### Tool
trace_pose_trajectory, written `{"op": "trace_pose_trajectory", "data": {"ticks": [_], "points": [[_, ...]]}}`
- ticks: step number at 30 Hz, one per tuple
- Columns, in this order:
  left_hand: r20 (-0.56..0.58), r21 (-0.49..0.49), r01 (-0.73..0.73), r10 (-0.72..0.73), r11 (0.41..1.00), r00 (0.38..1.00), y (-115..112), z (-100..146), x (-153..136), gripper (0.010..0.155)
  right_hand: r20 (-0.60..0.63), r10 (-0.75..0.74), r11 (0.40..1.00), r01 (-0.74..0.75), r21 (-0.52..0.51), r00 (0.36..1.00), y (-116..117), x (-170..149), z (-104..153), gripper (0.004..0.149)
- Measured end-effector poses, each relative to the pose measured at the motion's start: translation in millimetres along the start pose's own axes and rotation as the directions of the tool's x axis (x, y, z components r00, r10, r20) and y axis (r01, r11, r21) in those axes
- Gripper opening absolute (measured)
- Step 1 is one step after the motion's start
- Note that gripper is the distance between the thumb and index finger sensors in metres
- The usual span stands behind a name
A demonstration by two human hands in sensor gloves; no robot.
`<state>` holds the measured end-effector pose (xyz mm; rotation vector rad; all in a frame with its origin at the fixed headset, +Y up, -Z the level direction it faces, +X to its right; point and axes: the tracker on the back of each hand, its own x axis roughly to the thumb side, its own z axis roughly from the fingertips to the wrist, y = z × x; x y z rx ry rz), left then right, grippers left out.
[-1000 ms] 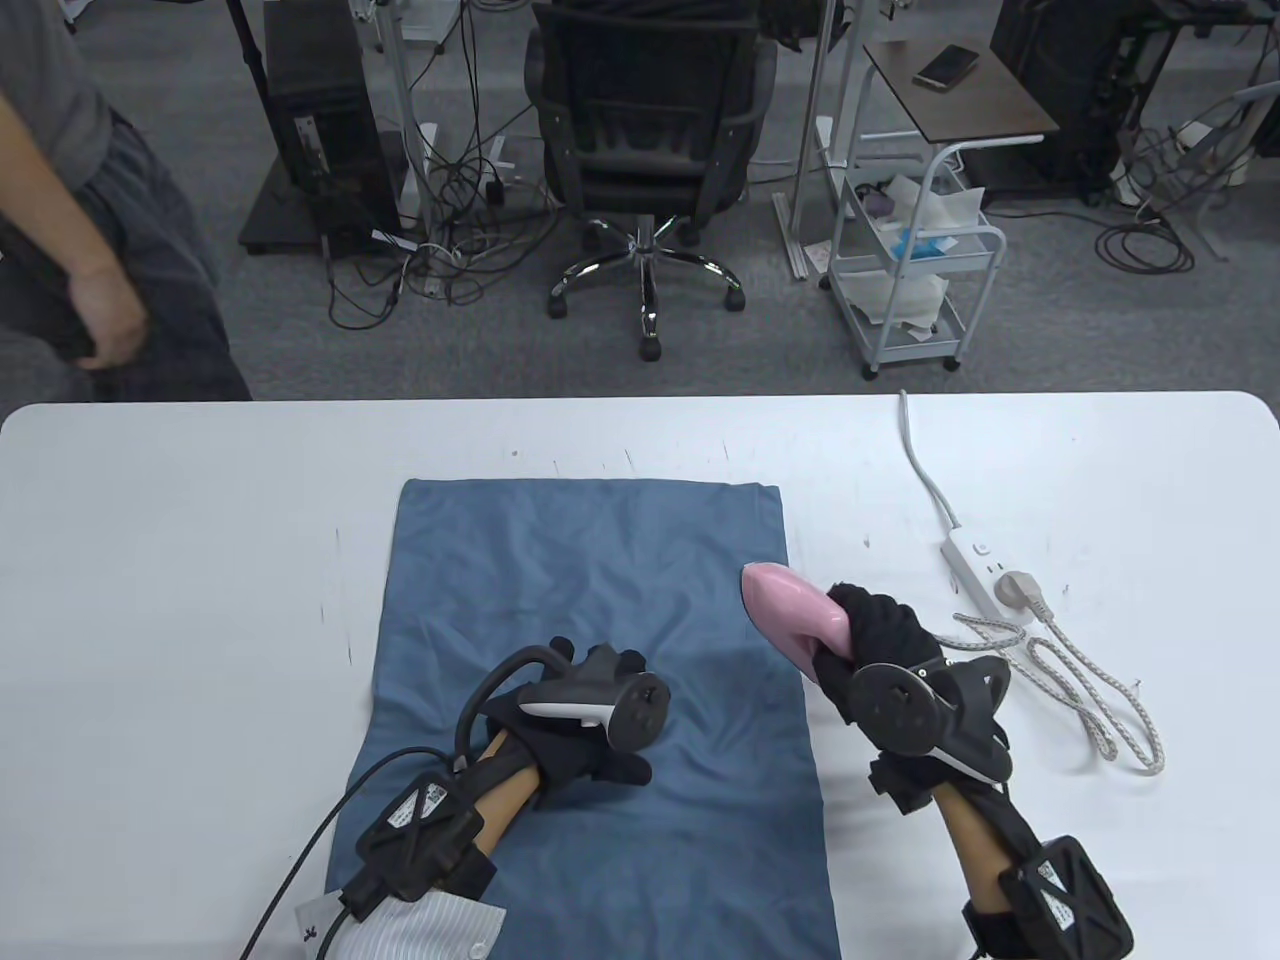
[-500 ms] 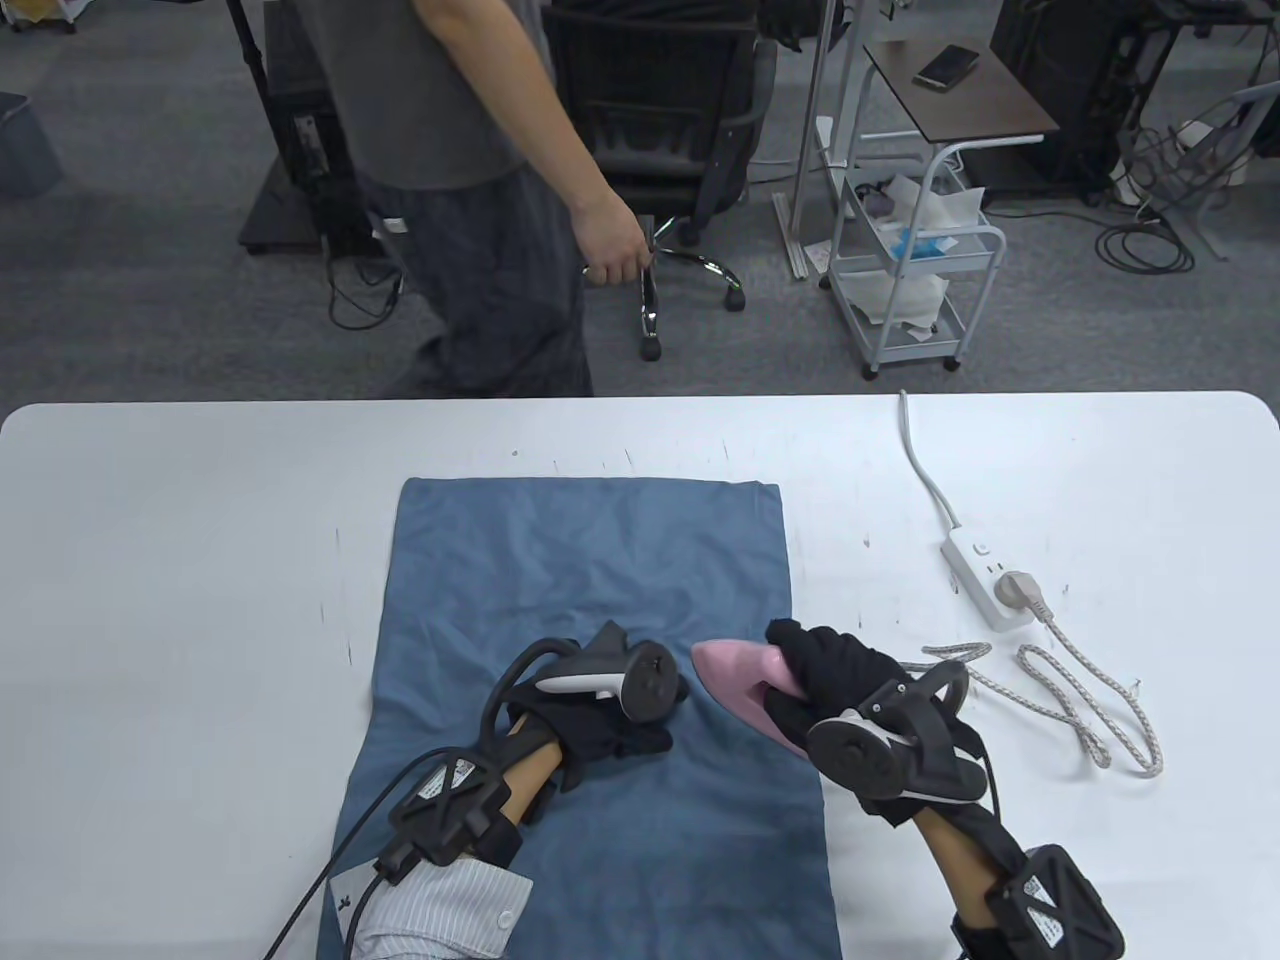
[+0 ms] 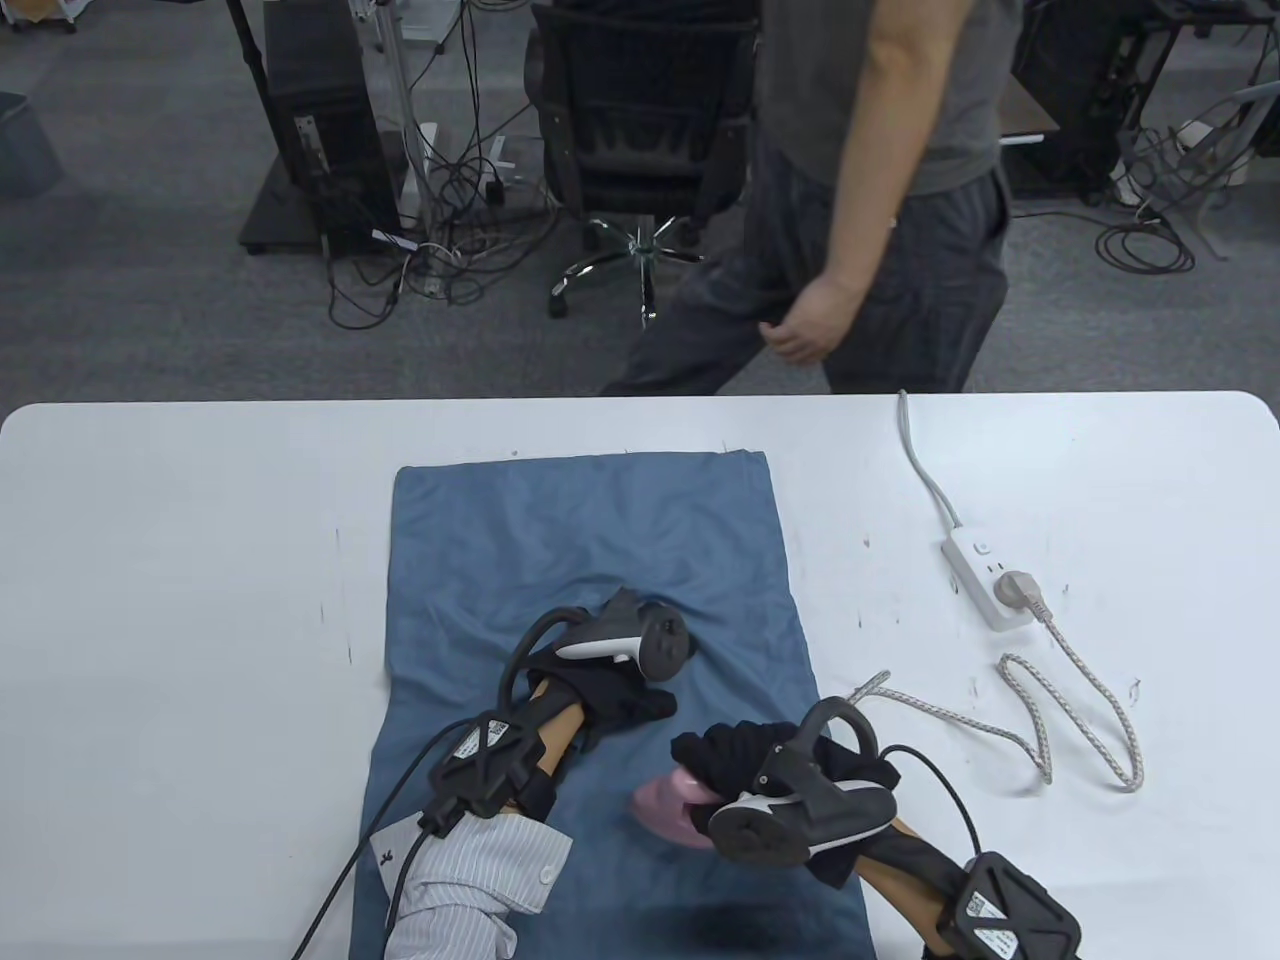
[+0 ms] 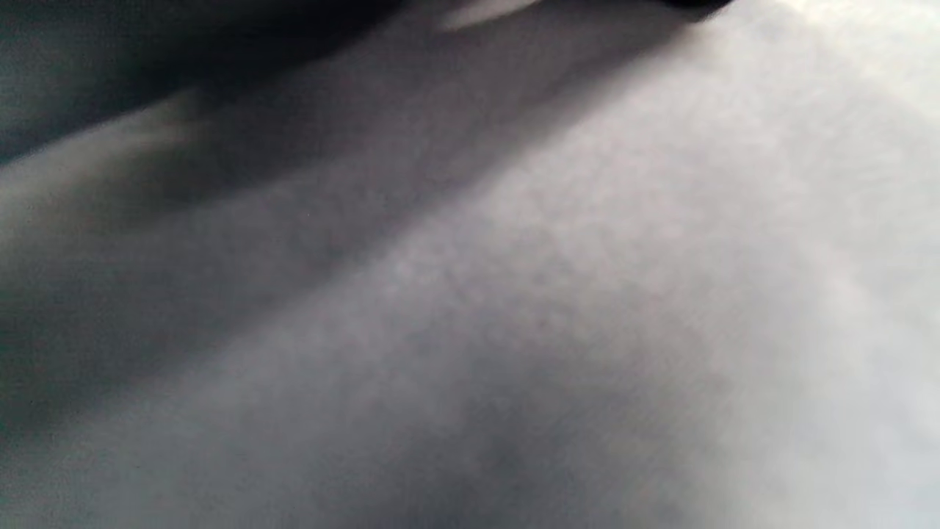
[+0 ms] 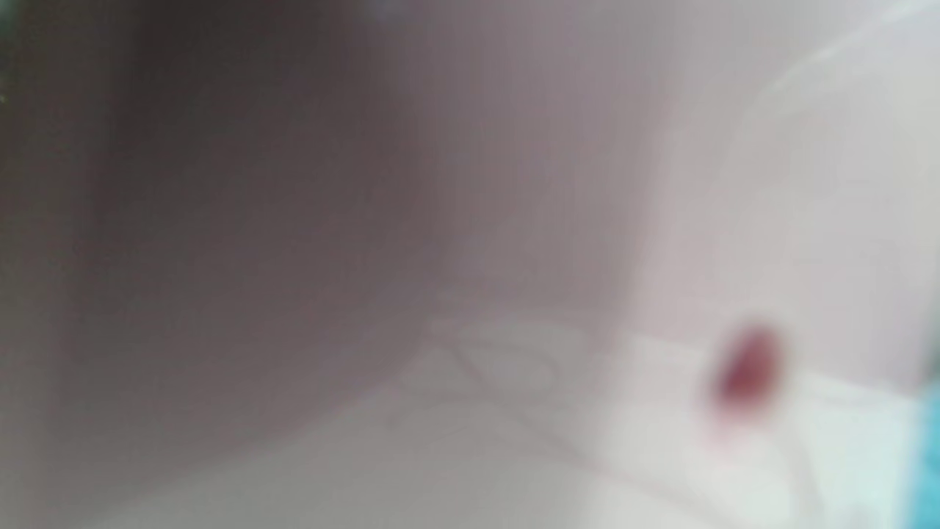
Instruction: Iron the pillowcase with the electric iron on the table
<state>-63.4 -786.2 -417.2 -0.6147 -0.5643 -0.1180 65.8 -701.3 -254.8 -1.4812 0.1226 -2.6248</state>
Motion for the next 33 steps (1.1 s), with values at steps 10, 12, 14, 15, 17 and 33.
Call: {"op": "trace_pose_trajectory", "data": {"ticks": [10, 12, 14, 15, 17, 33], "points": [[-0.001, 0.023, 0.041, -0.041, 0.999, 0.999, -1, 1, 1, 0.073, -0.114, 0.088, 0.996, -0.086, 0.016, 0.99, 35, -2, -12, 0.067], [-0.002, 0.024, 0.05, -0.05, 0.998, 0.999, -1, 1, 1, 0.073, -0.225, 0.152, 0.988, -0.144, 0.052, 0.963, 39, -21, -9, 0.066], [-0.001, 0.016, 0.052, -0.052, 0.999, 0.999, -1, 1, 0, 0.073, -0.365, 0.212, 0.976, -0.176, 0.129, 0.907, 44, -49, -1, 0.065], [-0.001, 0.014, 0.054, -0.054, 0.998, 0.999, -1, 1, 0, 0.073, -0.402, 0.223, 0.974, -0.183, 0.136, 0.888, 46, -58, 3, 0.064], [-0.001, 0.008, 0.057, -0.056, 0.998, 0.998, 1, 1, 0, 0.073, -0.475, 0.232, 0.972, -0.184, 0.146, 0.849, 49, -74, 11, 0.063], [-0.098, -0.061, 0.264, -0.269, 0.963, 0.958, -43, 131, -45, 0.109, -0.252, 0.296, 0.955, -0.293, 0.05, 0.921, 28, -34, 1, 0.059]]}}
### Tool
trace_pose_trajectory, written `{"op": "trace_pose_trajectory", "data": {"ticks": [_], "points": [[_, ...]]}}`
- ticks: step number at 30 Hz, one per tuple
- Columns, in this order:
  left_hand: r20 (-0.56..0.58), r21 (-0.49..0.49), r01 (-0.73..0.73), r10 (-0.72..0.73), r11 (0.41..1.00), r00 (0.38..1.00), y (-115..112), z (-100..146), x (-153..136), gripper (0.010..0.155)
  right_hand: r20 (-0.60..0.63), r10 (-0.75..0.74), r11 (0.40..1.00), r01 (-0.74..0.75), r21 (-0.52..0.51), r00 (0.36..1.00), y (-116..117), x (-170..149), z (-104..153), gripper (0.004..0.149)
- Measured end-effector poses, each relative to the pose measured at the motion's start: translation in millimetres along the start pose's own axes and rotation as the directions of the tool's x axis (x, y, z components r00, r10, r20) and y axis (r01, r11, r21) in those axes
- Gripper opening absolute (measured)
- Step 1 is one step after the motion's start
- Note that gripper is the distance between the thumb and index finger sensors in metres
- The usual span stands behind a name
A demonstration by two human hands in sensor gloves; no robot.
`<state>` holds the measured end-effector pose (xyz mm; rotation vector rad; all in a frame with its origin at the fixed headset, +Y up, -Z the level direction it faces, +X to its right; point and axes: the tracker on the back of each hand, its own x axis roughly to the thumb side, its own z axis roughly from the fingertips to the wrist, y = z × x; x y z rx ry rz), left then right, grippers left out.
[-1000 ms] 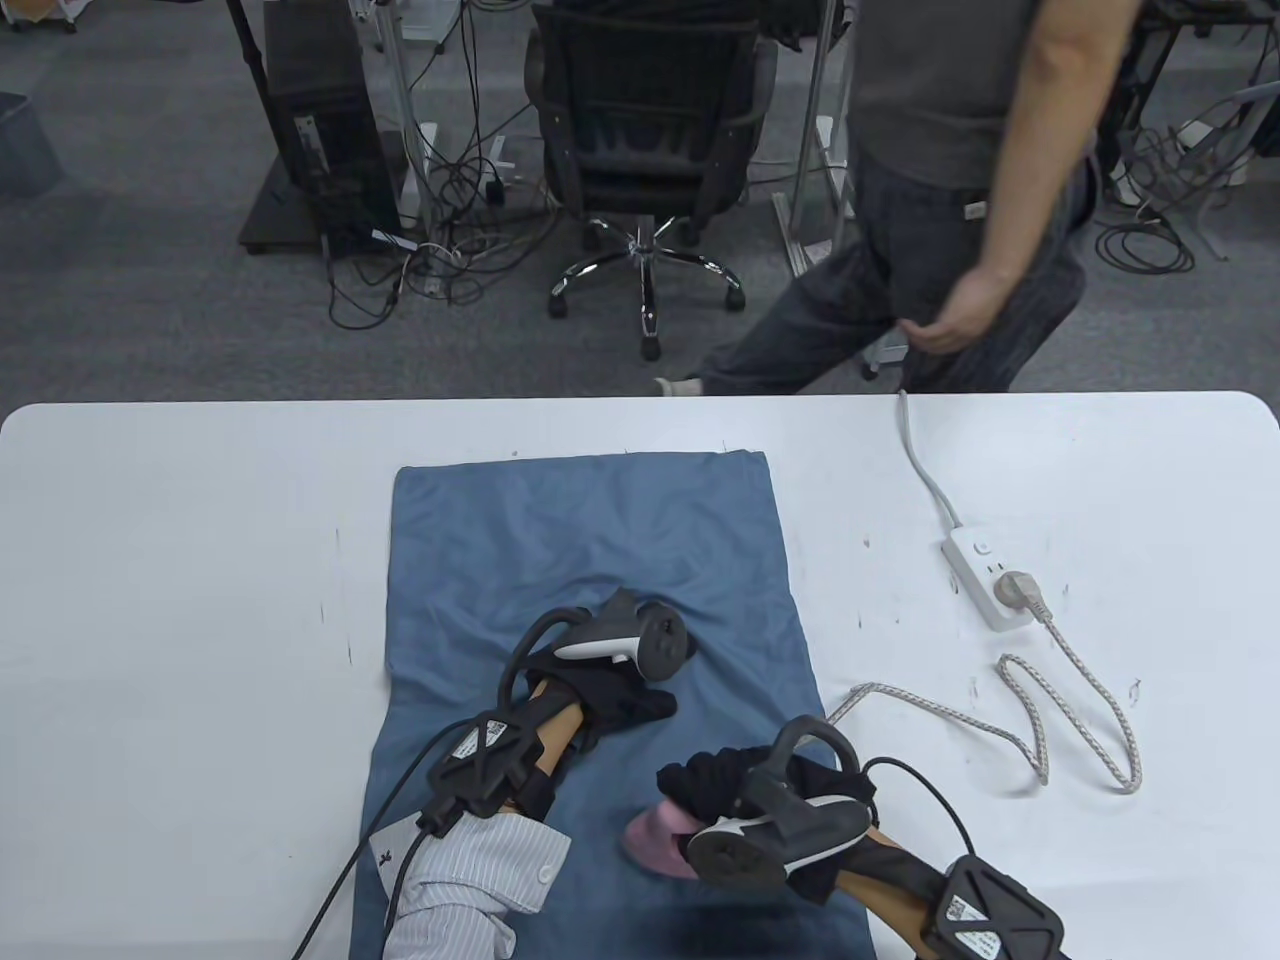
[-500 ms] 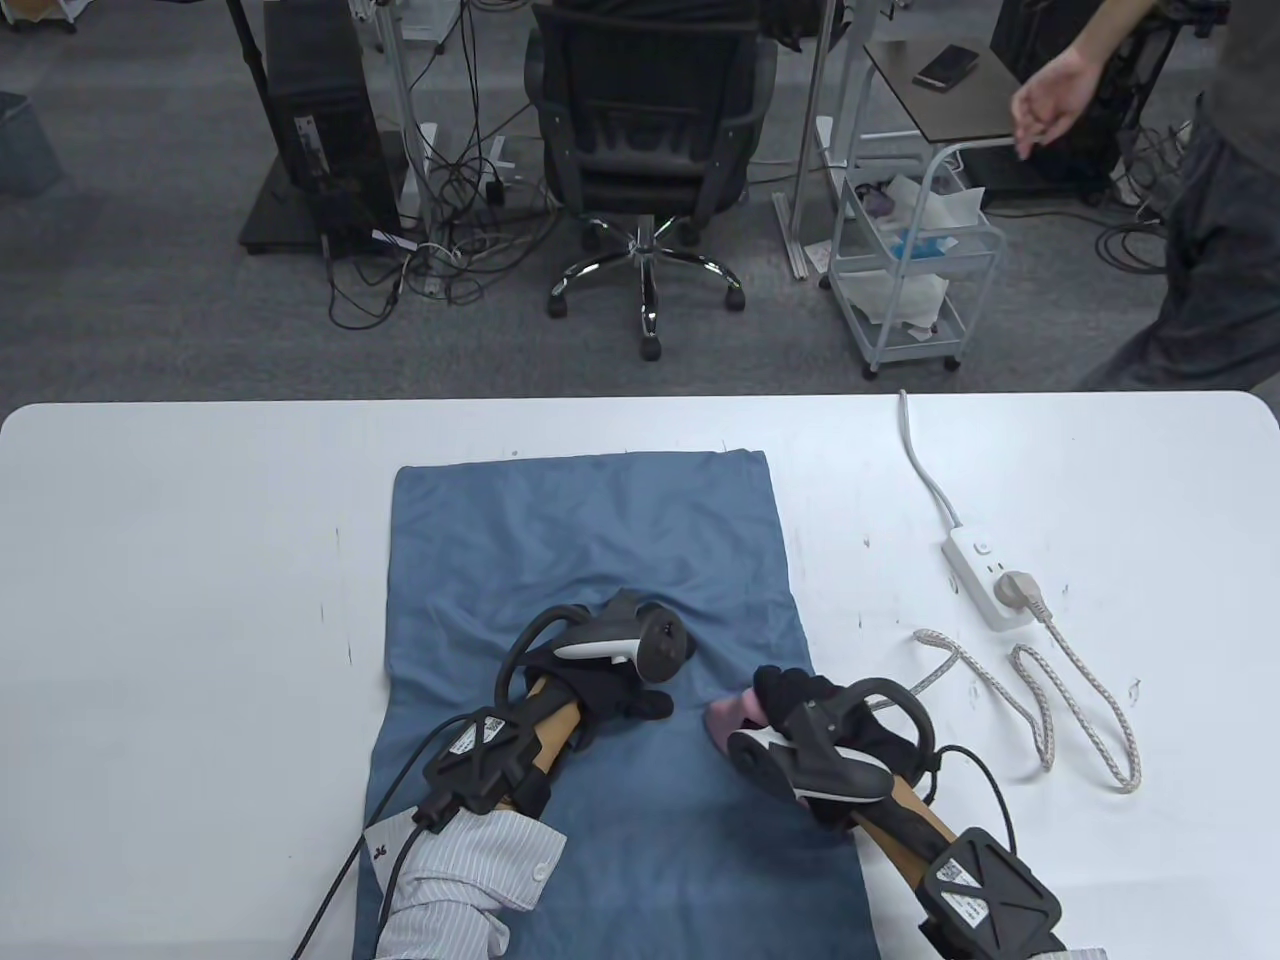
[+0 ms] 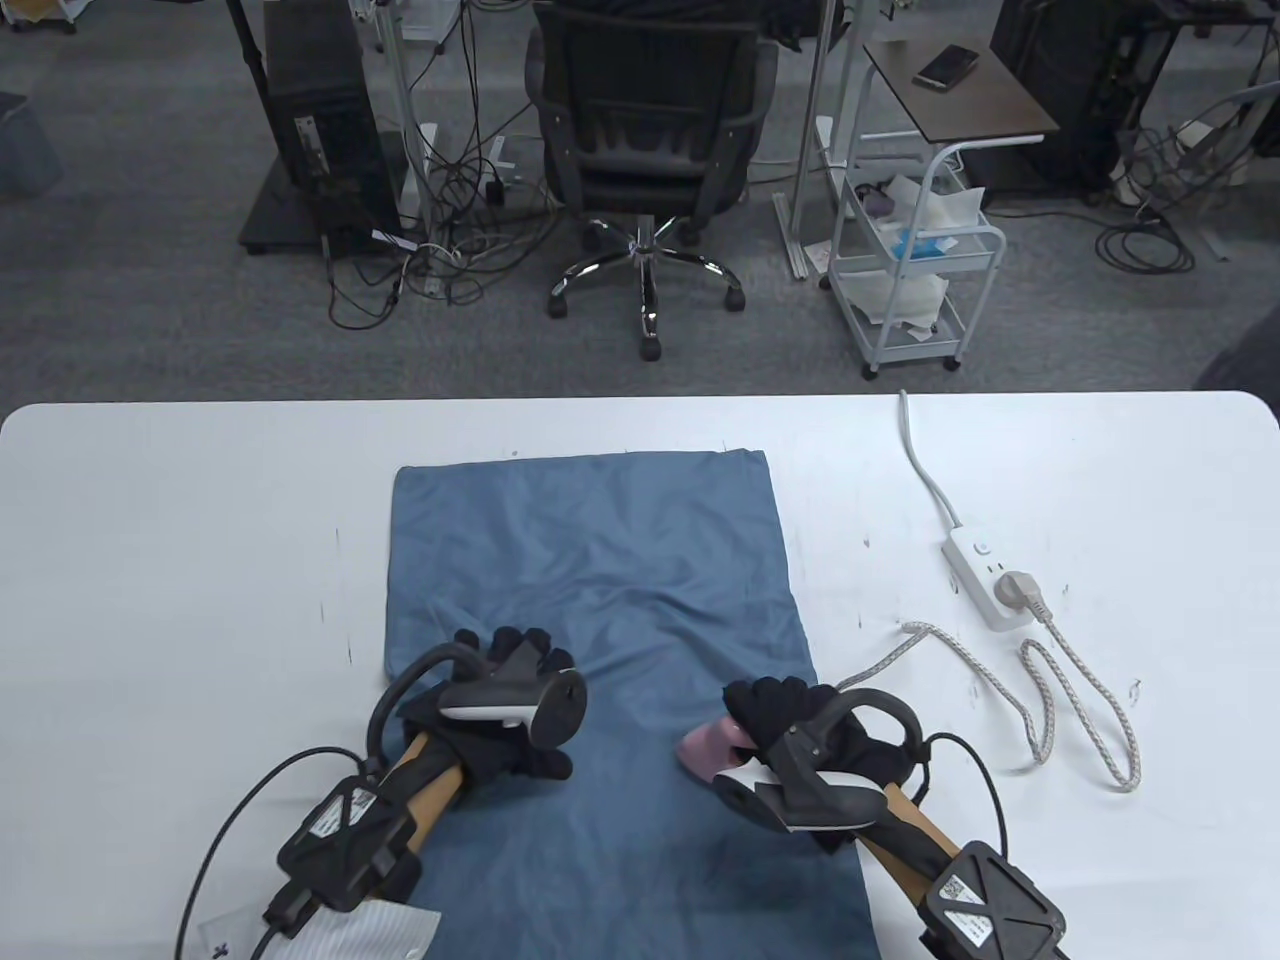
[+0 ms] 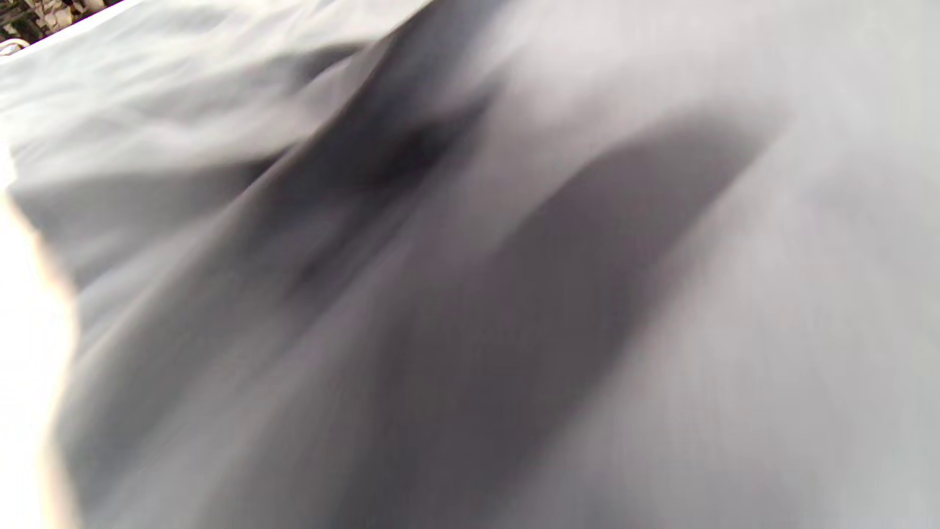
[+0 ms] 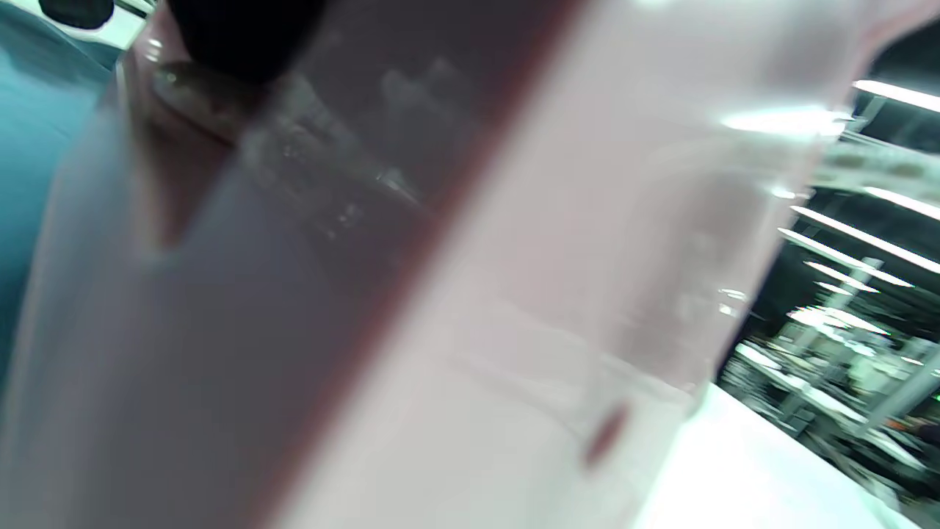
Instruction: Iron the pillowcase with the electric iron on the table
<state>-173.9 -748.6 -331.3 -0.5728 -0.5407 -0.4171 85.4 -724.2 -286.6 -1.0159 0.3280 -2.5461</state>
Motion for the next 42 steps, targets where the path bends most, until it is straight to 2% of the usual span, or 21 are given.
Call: {"op": "trace_pose_trajectory", "data": {"ticks": [3, 5, 7, 10, 11, 14, 18, 20, 21, 24, 25, 29, 31, 33, 34, 35, 36, 37, 39, 42], "points": [[-0.02, -0.036, 0.014, -0.014, 0.999, 1.0, -29, 28, -7, 0.113, 0.094, -0.005, 0.999, 0.009, -0.035, 0.996, -11, 19, 0, 0.067], [-0.021, -0.028, -0.031, 0.03, 0.999, 0.999, -47, 40, -9, 0.115, 0.136, -0.006, 0.998, 0.014, -0.054, 0.991, -17, 29, 1, 0.071], [-0.029, -0.046, -0.084, 0.083, 0.995, 0.996, -61, 44, -11, 0.115, 0.167, -0.016, 0.998, 0.027, -0.062, 0.986, -21, 36, 1, 0.073], [-0.04, -0.11, -0.14, 0.137, 0.984, 0.99, -75, 37, -16, 0.114, 0.201, -0.047, 0.996, 0.062, -0.069, 0.978, -24, 42, 2, 0.073], [-0.036, -0.128, -0.146, 0.142, 0.981, 0.989, -77, 34, -16, 0.114, 0.209, -0.05, 0.996, 0.064, -0.063, 0.977, -24, 44, 2, 0.073], [-0.045, -0.077, -0.127, 0.124, 0.989, 0.991, -72, 27, -25, 0.114, 0.243, -0.039, 0.998, 0.048, -0.034, 0.969, -21, 52, 4, 0.073], [-0.058, -0.102, -0.131, 0.126, 0.986, 0.99, -67, 18, -36, 0.115, 0.239, -0.055, 0.996, 0.068, -0.049, 0.969, -21, 55, 3, 0.075], [-0.062, -0.096, -0.139, 0.133, 0.986, 0.989, -66, 15, -41, 0.115, 0.171, -0.061, 0.998, 0.063, -0.006, 0.983, -14, 51, -1, 0.078], [-0.063, -0.095, -0.149, 0.144, 0.984, 0.988, -67, 14, -43, 0.116, 0.119, -0.072, 0.997, 0.066, 0.05, 0.99, -12, 45, -3, 0.081], [-0.064, -0.079, -0.166, 0.161, 0.983, 0.985, -69, 15, -44, 0.116, -0.071, -0.074, 0.978, 0.086, 0.189, 0.995, 1, 24, -13, 0.071], [-0.063, -0.069, -0.165, 0.161, 0.984, 0.985, -70, 15, -44, 0.116, -0.117, -0.052, 0.978, 0.075, 0.196, 0.992, 5, 15, -15, 0.069], [-0.061, -0.049, -0.19, 0.187, 0.981, 0.981, -73, 16, -46, 0.116, -0.356, 0.065, 0.964, 0.033, 0.263, 0.932, 29, -33, -23, 0.066], [-0.061, -0.039, -0.193, 0.191, 0.98, 0.98, -75, 17, -46, 0.116, -0.411, 0.11, 0.954, 0.019, 0.299, 0.905, 39, -53, -25, 0.066], [-0.059, -0.027, -0.207, 0.205, 0.978, 0.977, -77, 18, -47, 0.116, -0.387, 0.177, 0.946, -0.048, 0.321, 0.905, 43, -68, -30, 0.063], [-0.056, -0.023, -0.216, 0.214, 0.976, 0.975, -78, 18, -48, 0.116, -0.317, 0.249, 0.931, -0.135, 0.34, 0.915, 41, -72, -33, 0.062], [-0.054, -0.022, -0.22, 0.219, 0.975, 0.974, -79, 18, -49, 0.116, -0.193, 0.329, 0.905, -0.251, 0.343, 0.924, 37, -74, -37, 0.06], [-0.053, -0.022, -0.221, 0.22, 0.975, 0.974, -79, 18, -49, 0.117, -0.135, 0.369, 0.897, -0.315, 0.31, 0.92, 33, -72, -39, 0.058], [-0.05, -0.021, -0.223, 0.221, 0.975, 0.974, -79, 18, -49, 0.116, -0.063, 0.394, 0.899, -0.371, 0.232, 0.917, 26, -68, -40, 0.057], [-0.046, -0.018, -0.223, 0.222, 0.975, 0.974, -79, 18, -49, 0.116, -0.001, 0.352, 0.929, -0.35, 0.119, 0.936, 9, -54, -42, 0.055], [-0.045, -0.015, -0.226, 0.226, 0.974, 0.973, -80, 18, -50, 0.116, 0.151, 0.266, 0.964, -0.261, -0.051, 0.952, -17, -11, -46, 0.055]]}}
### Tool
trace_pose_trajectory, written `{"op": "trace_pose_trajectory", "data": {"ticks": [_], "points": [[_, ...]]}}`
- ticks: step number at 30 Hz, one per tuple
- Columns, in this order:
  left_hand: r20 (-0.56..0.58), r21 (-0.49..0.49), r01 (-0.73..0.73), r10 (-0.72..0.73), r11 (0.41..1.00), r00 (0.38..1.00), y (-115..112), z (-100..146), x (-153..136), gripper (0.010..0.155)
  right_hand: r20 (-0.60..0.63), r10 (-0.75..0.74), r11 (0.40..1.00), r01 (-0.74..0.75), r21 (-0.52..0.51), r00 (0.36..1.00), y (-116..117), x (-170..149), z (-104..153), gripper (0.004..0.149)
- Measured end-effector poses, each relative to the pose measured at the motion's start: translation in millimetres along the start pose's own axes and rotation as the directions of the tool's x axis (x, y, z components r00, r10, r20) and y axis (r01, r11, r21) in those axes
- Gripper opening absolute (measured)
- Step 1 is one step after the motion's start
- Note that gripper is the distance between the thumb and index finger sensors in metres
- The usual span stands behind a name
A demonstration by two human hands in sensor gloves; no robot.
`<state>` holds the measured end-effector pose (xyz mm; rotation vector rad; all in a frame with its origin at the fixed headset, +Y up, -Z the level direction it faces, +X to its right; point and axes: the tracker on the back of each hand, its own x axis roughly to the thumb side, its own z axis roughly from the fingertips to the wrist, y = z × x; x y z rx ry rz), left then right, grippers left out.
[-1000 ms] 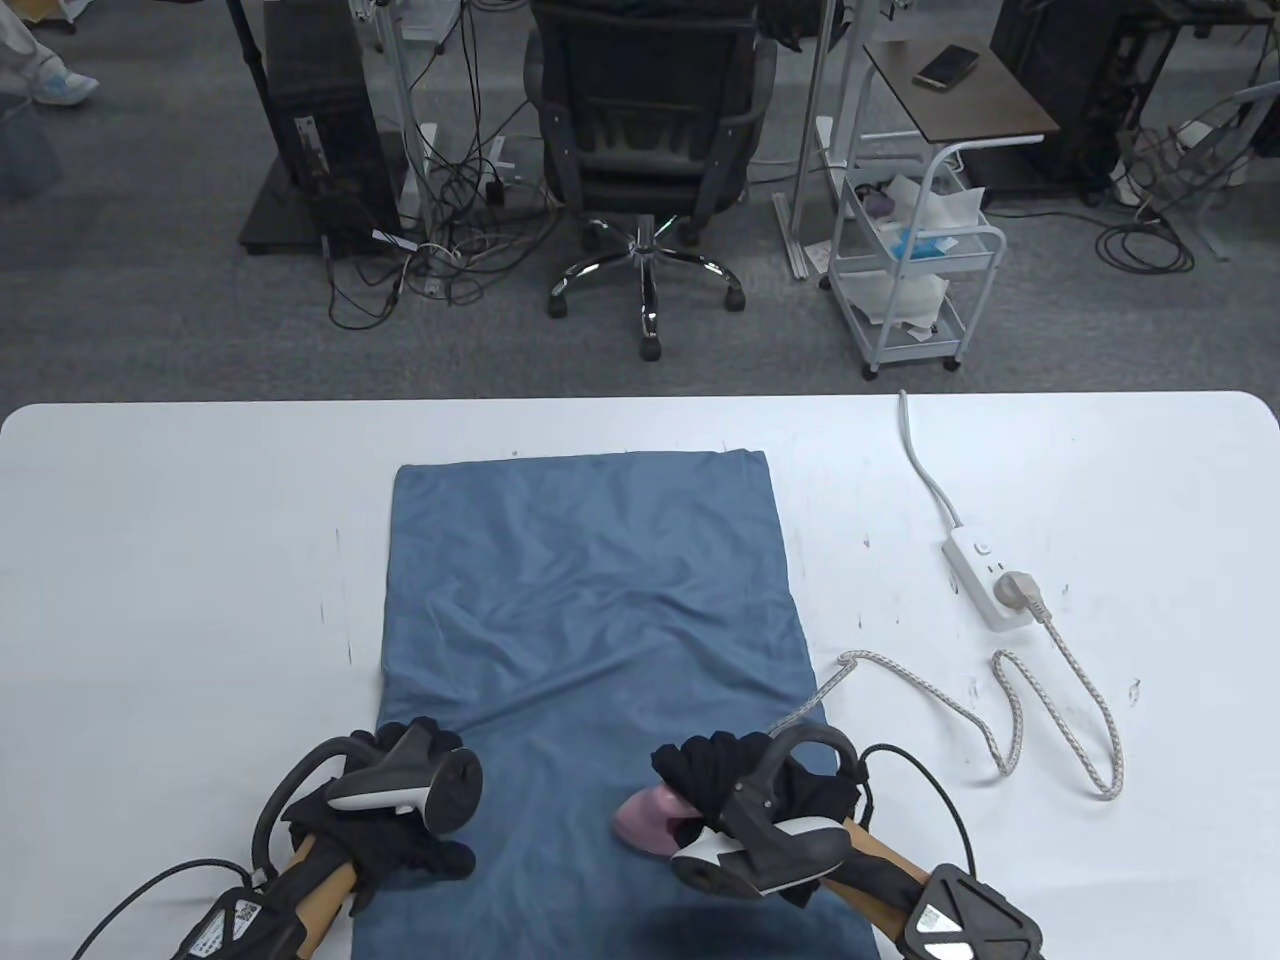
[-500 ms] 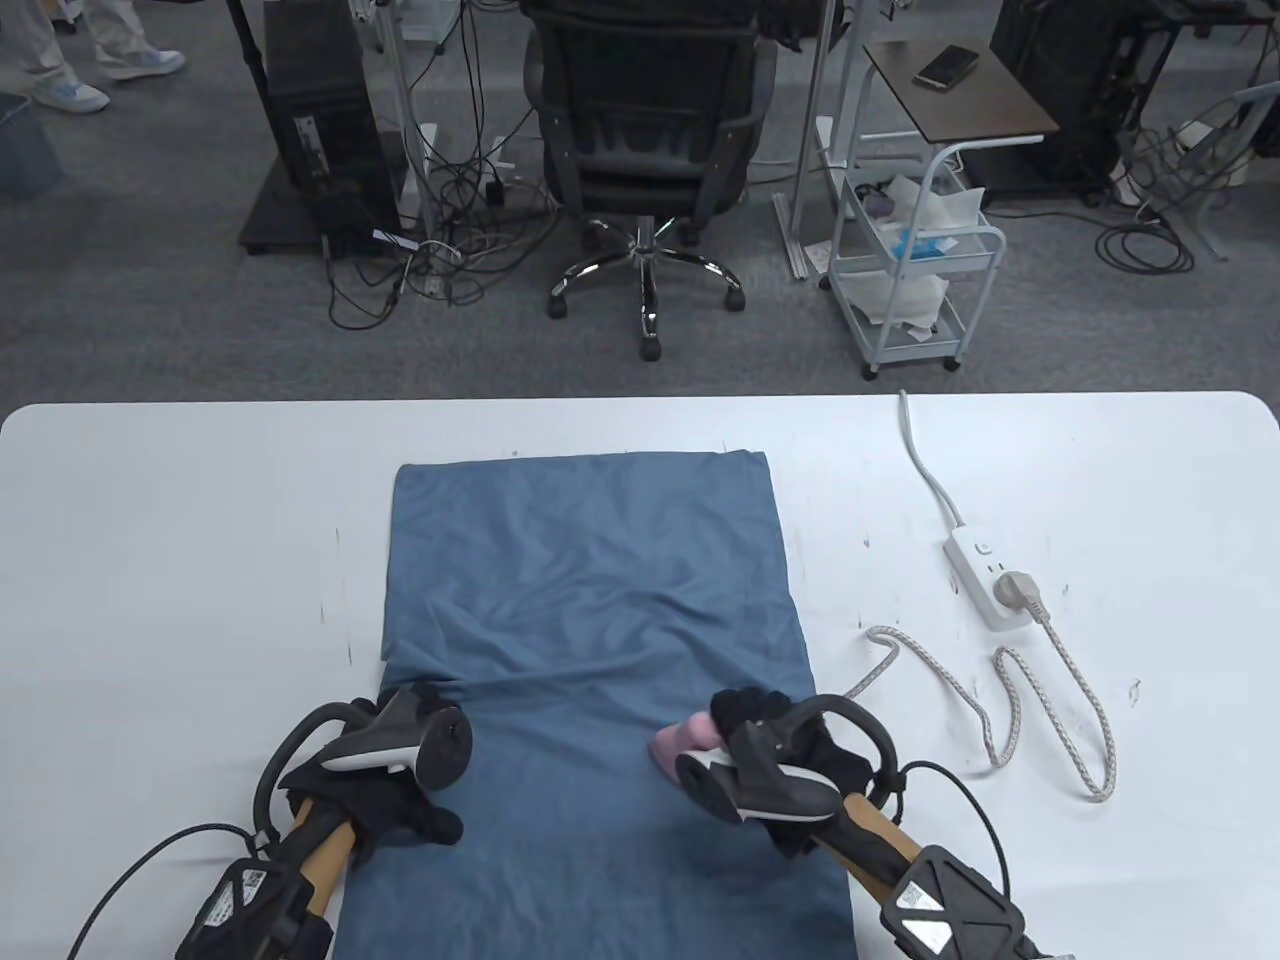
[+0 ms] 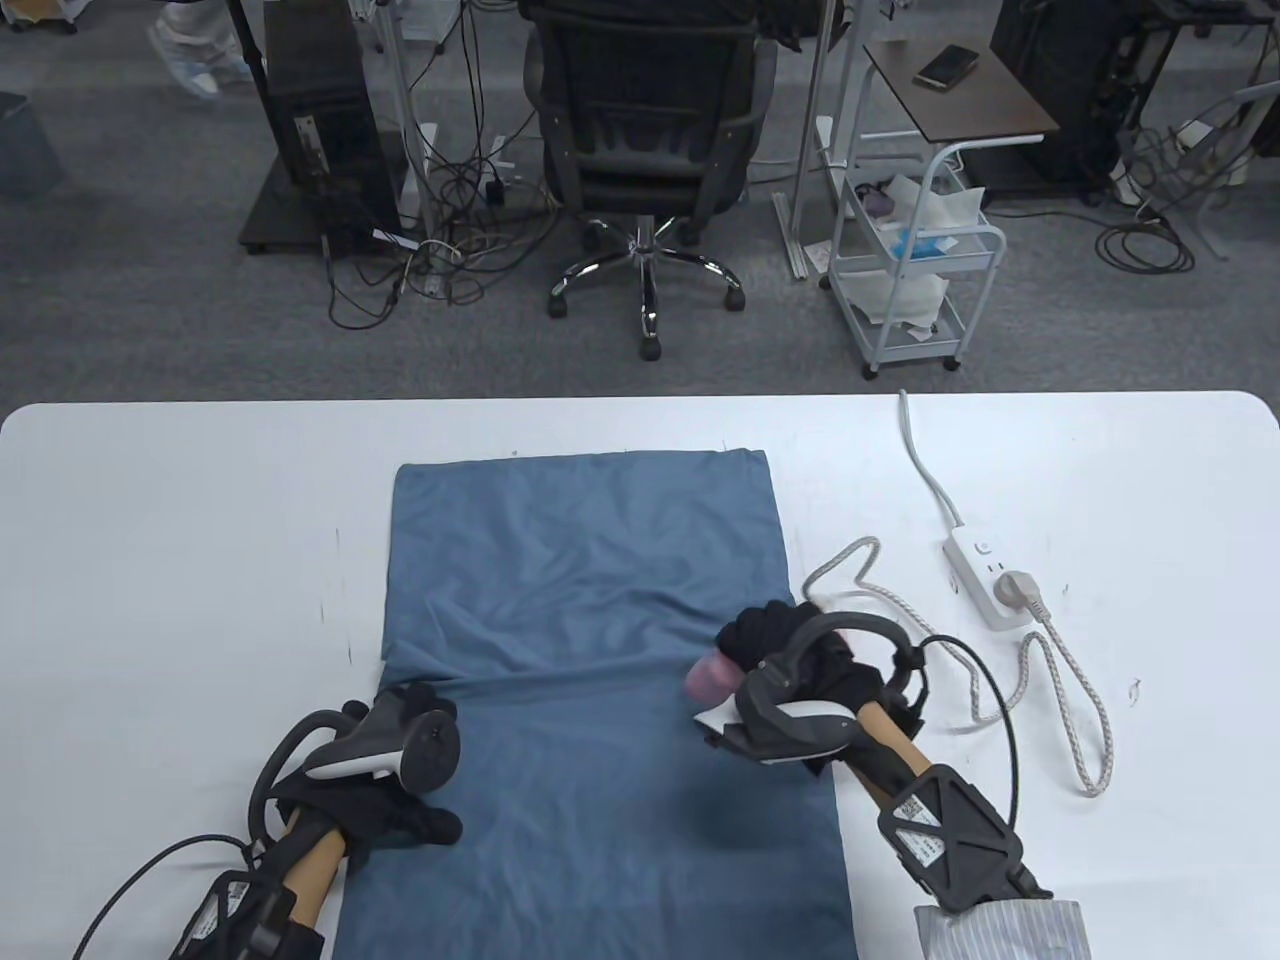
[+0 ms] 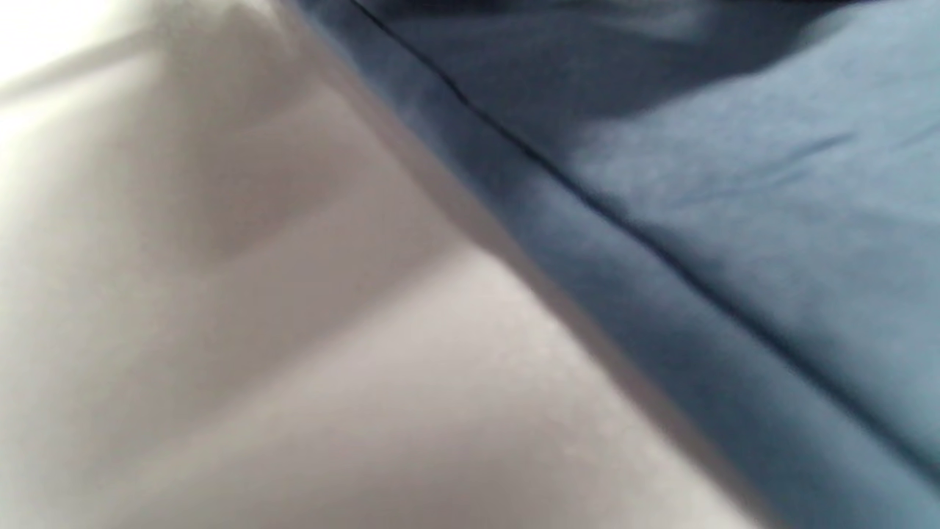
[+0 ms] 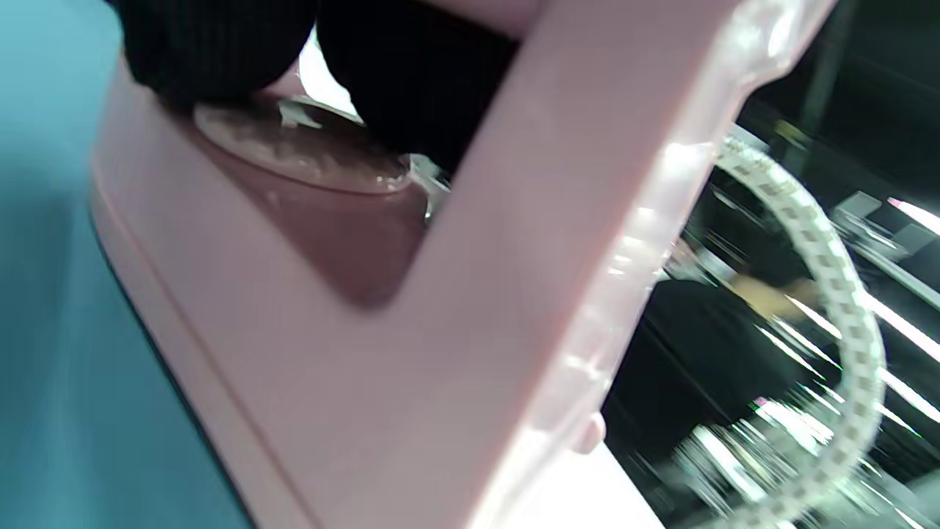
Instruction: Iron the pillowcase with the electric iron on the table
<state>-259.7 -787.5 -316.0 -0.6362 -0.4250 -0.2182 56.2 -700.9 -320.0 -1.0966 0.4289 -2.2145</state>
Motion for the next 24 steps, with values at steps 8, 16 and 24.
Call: {"op": "trace_pose_trajectory", "data": {"ticks": [8, 16, 24], "points": [[-0.004, -0.006, -0.007, 0.007, 1.0, 1.0, -2, 2, -1, 0.116, 0.338, -0.193, 0.959, 0.249, -0.133, 0.921, -43, 89, -9, 0.058], [-0.006, -0.022, -0.007, 0.007, 1.0, 1.0, -2, 2, -1, 0.116, -0.064, -0.306, 0.952, 0.303, -0.051, 0.95, -2, 61, -37, 0.065], [-0.01, -0.019, -0.008, 0.008, 1.0, 1.0, -2, 3, -1, 0.116, -0.367, -0.113, 0.959, 0.197, 0.202, 0.923, 58, -14, -52, 0.061]]}}
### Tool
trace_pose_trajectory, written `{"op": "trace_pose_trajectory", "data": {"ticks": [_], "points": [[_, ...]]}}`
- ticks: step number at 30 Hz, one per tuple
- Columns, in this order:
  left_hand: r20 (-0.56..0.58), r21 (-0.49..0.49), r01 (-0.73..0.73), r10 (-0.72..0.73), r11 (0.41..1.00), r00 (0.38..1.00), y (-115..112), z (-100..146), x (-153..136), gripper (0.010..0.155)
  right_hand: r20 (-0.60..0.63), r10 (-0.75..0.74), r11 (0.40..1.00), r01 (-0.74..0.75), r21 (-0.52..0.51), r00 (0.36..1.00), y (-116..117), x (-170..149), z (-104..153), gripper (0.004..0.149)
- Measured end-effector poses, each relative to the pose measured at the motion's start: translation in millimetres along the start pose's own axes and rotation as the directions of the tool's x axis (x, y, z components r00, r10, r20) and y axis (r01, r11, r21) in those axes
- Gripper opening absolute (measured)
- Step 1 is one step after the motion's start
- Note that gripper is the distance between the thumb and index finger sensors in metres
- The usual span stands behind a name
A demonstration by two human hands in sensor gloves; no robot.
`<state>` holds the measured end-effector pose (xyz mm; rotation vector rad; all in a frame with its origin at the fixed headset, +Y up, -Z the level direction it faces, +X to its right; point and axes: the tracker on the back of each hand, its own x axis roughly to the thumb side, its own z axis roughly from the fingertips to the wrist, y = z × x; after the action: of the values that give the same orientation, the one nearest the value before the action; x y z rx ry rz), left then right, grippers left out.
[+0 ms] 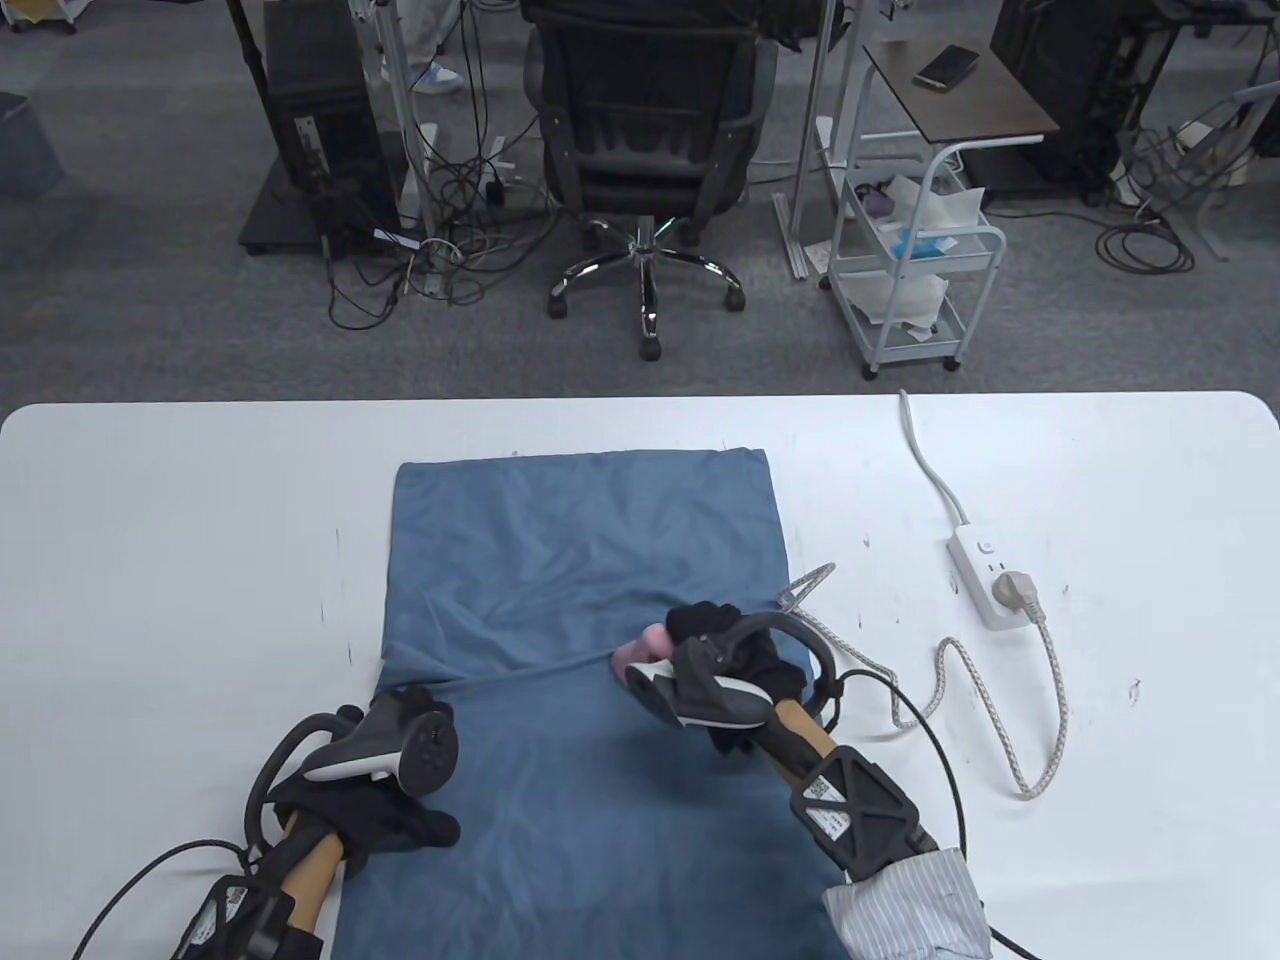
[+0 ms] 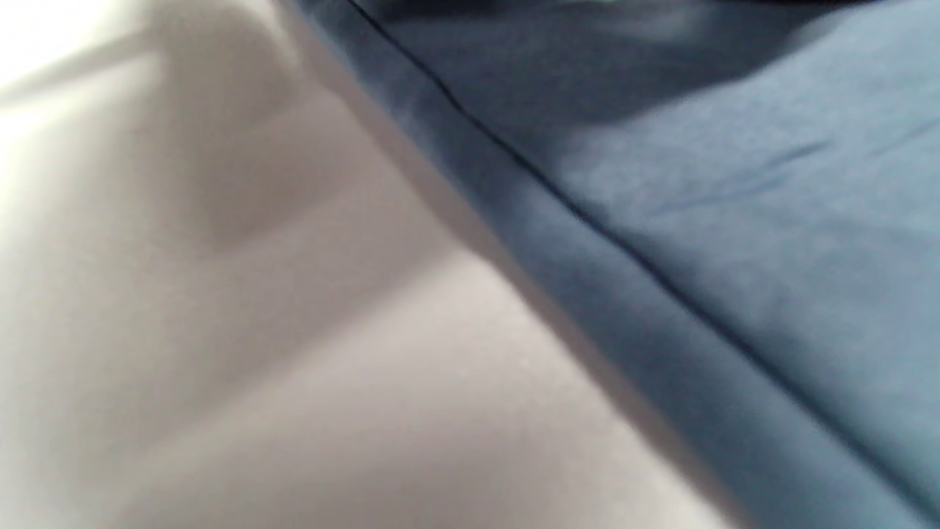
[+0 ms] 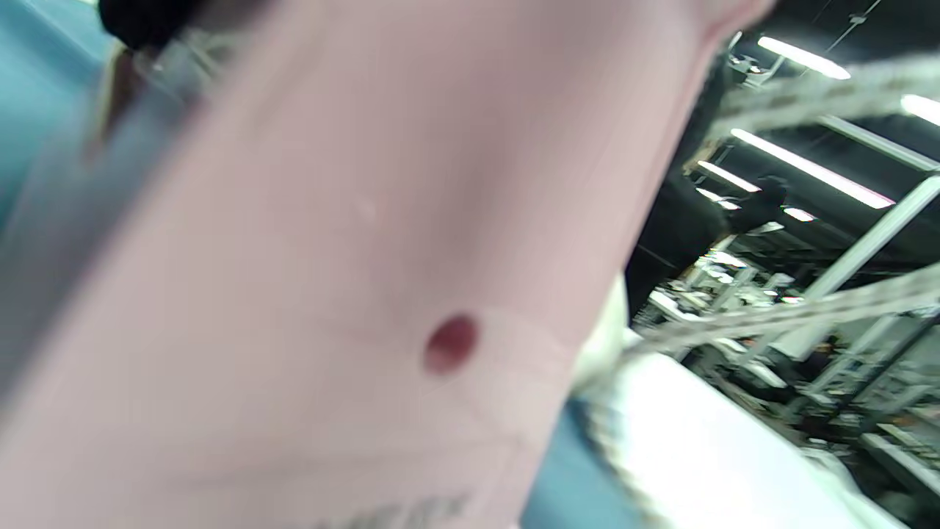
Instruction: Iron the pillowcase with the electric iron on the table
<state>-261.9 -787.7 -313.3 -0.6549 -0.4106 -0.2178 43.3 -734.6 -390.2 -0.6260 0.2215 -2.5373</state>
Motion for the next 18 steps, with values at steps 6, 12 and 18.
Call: {"op": "trace_pose_trajectory", "data": {"ticks": [6, 12, 18], "points": [[-0.002, 0.001, 0.002, -0.002, 1.0, 1.0, 0, 1, 0, 0.116, 0.059, 0.345, 0.939, -0.343, -0.04, 0.937, -44, -32, 2, 0.059], [0.003, 0.005, -0.002, 0.002, 1.0, 1.0, -1, 1, 0, 0.116, 0.266, 0.184, 0.973, -0.138, -0.183, 0.946, -104, 3, 39, 0.06], [0.0, 0.006, -0.004, 0.004, 1.0, 1.0, -1, 1, 0, 0.116, 0.55, 0.213, 0.944, -0.025, -0.33, 0.808, -101, 80, 66, 0.06]]}}
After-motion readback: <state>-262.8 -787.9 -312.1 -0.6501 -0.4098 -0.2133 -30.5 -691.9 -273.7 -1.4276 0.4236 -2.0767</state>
